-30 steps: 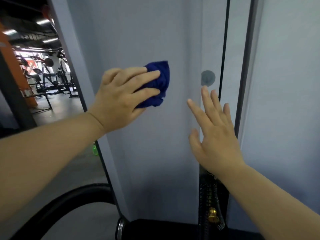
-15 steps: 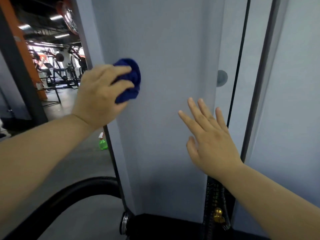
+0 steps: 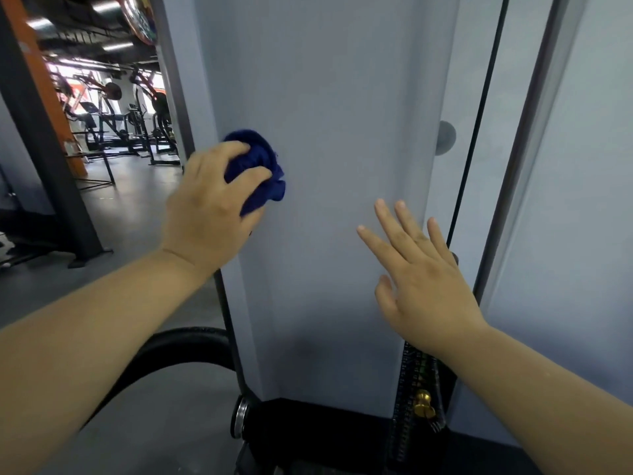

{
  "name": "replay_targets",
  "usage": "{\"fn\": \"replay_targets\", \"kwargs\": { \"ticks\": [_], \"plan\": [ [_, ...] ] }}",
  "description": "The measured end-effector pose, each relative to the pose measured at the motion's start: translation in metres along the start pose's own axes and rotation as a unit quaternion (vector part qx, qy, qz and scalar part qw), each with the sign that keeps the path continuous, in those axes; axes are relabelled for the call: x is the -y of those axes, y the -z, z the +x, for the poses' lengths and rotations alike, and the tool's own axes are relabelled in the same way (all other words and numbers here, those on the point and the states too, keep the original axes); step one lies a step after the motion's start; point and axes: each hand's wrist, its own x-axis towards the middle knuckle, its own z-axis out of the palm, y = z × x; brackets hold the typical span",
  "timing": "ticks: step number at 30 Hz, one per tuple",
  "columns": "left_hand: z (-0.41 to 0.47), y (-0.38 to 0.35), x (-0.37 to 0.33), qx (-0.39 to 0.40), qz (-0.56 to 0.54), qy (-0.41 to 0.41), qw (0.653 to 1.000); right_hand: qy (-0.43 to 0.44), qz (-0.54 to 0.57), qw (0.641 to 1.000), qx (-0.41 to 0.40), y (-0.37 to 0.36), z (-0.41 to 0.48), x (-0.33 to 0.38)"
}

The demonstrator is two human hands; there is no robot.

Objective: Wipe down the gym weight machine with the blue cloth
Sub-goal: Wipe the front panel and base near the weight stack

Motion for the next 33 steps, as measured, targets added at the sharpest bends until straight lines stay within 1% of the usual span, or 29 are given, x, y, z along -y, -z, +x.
{"fn": "replay_targets", "kwargs": {
  "ticks": [1,3,5,7,8,9,11,13,14,16,18,20,21,22,24,26,27,29,30,31,33],
  "plan": [
    [-0.005,-0.003,-0.008,-0.003,0.005,0.009,1.000,0.000,-0.004,1.000,0.006,0.000,-0.003,-0.001],
    [-0.038,-0.019,-0.029,0.021,0.001,-0.018,1.000,0.002,-0.011,1.000,0.020,-0.001,-0.010,-0.004],
    [-0.083,-0.034,-0.046,0.079,-0.016,-0.061,0.995,0.002,-0.013,0.999,0.030,-0.002,-0.017,-0.005],
    [-0.110,-0.037,-0.050,0.143,-0.029,-0.112,0.983,0.004,-0.014,0.999,0.035,-0.003,-0.022,-0.007],
    [-0.110,-0.035,-0.047,0.147,-0.036,-0.118,0.981,0.010,-0.015,0.999,0.038,-0.004,-0.024,-0.009],
    [-0.102,-0.032,-0.045,0.127,-0.042,-0.098,0.986,0.017,-0.016,0.999,0.038,-0.004,-0.026,-0.010],
    [-0.070,-0.023,-0.041,0.042,-0.062,-0.018,0.997,0.017,-0.014,0.999,0.036,-0.005,-0.029,-0.011],
    [-0.037,-0.018,-0.037,-0.014,-0.064,0.045,0.997,0.009,-0.011,0.999,0.032,-0.006,-0.032,-0.011],
    [-0.030,-0.019,-0.038,-0.024,-0.061,0.060,0.996,0.006,-0.010,0.999,0.032,-0.006,-0.033,-0.010],
    [-0.037,-0.029,-0.050,-0.022,-0.066,0.051,0.996,0.001,-0.006,0.999,0.037,-0.007,-0.036,-0.011],
    [-0.071,-0.043,-0.071,0.034,-0.076,0.011,0.996,-0.006,-0.006,0.999,0.038,-0.007,-0.040,-0.013],
    [-0.106,-0.048,-0.088,0.121,-0.077,-0.054,0.988,-0.005,-0.014,0.999,0.042,-0.007,-0.044,-0.016],
    [-0.112,-0.047,-0.090,0.151,-0.079,-0.077,0.982,0.000,-0.021,0.999,0.047,-0.007,-0.046,-0.017],
    [-0.108,-0.046,-0.088,0.156,-0.088,-0.085,0.980,0.005,-0.027,0.998,0.051,-0.008,-0.047,-0.019],
    [-0.081,-0.042,-0.085,0.102,-0.106,-0.057,0.987,0.010,-0.032,0.998,0.057,-0.007,-0.047,-0.023],
    [-0.043,-0.037,-0.082,0.019,-0.113,0.011,0.993,0.013,-0.038,0.998,0.057,-0.005,-0.045,-0.027],
    [-0.028,-0.035,-0.082,-0.008,-0.112,0.046,0.993,0.015,-0.040,0.997,0.056,-0.004,-0.045,-0.028],
    [-0.024,-0.039,-0.092,-0.023,-0.102,0.087,0.991,0.015,-0.042,0.997,0.056,-0.004,-0.045,-0.031],
    [-0.035,-0.044,-0.099,-0.013,-0.097,0.075,0.992,0.015,-0.044,0.997,0.056,-0.004,-0.046,-0.031],
    [-0.053,-0.050,-0.107,0.010,-0.092,0.039,0.995,0.016,-0.047,0.997,0.054,-0.004,-0.046,-0.031],
    [-0.096,-0.061,-0.122,0.091,-0.083,-0.083,0.989,0.020,-0.057,0.997,0.053,-0.004,-0.047,-0.031]
  ]
}}
